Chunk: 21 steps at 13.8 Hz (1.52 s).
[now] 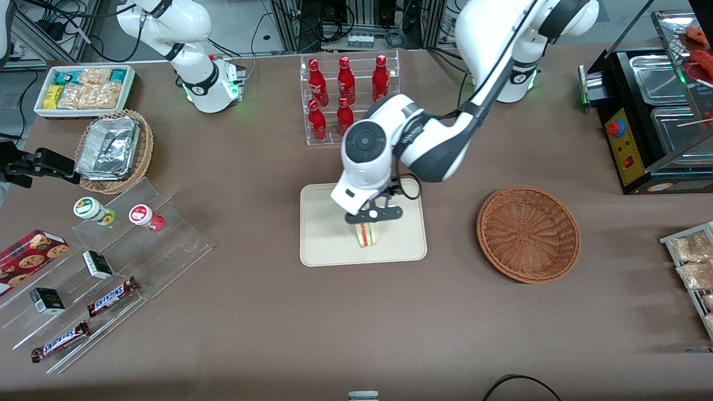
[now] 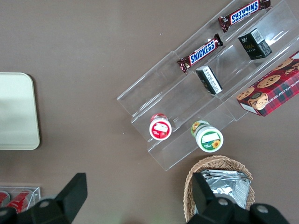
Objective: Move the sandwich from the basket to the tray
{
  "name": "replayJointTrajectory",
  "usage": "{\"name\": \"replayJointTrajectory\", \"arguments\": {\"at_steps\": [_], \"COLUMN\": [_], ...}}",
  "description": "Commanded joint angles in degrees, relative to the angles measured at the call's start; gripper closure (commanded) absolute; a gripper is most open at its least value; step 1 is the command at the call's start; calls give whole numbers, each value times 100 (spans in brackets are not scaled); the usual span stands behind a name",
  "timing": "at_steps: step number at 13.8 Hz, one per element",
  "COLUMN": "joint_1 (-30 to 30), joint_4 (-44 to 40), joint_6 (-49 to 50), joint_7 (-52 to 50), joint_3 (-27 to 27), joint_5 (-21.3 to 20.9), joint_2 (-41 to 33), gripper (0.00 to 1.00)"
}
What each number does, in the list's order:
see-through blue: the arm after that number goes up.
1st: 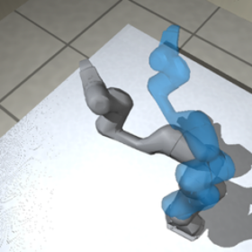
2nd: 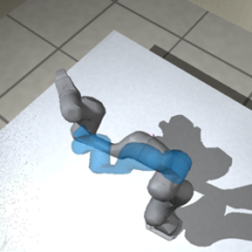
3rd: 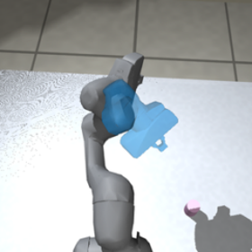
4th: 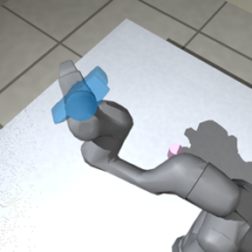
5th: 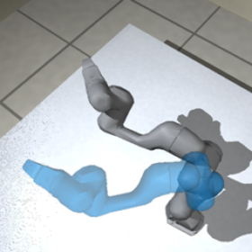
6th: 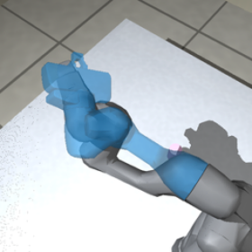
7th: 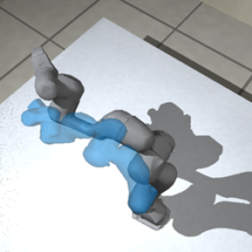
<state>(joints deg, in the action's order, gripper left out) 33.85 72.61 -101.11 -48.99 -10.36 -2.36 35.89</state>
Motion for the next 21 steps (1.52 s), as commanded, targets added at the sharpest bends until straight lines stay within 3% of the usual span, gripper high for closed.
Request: {"name": "replayJointTrajectory", "arguments": {"at_steps": [1, 7, 10, 21], "joint_1": [-474, -1467, -2056, -3550], "joint_4": [261, 1412, 1904, 2548], "joint_6": [302, 250, 276, 1233], "joint_7": [231, 1899, 2848, 3993], "joint_3": [-36, -36, -36, -237], "joint_5": [-10, 34, 253, 298], "joint_2": [-380, -1408, -1909, -3237], "gripper": [0, 0, 0, 0]}}
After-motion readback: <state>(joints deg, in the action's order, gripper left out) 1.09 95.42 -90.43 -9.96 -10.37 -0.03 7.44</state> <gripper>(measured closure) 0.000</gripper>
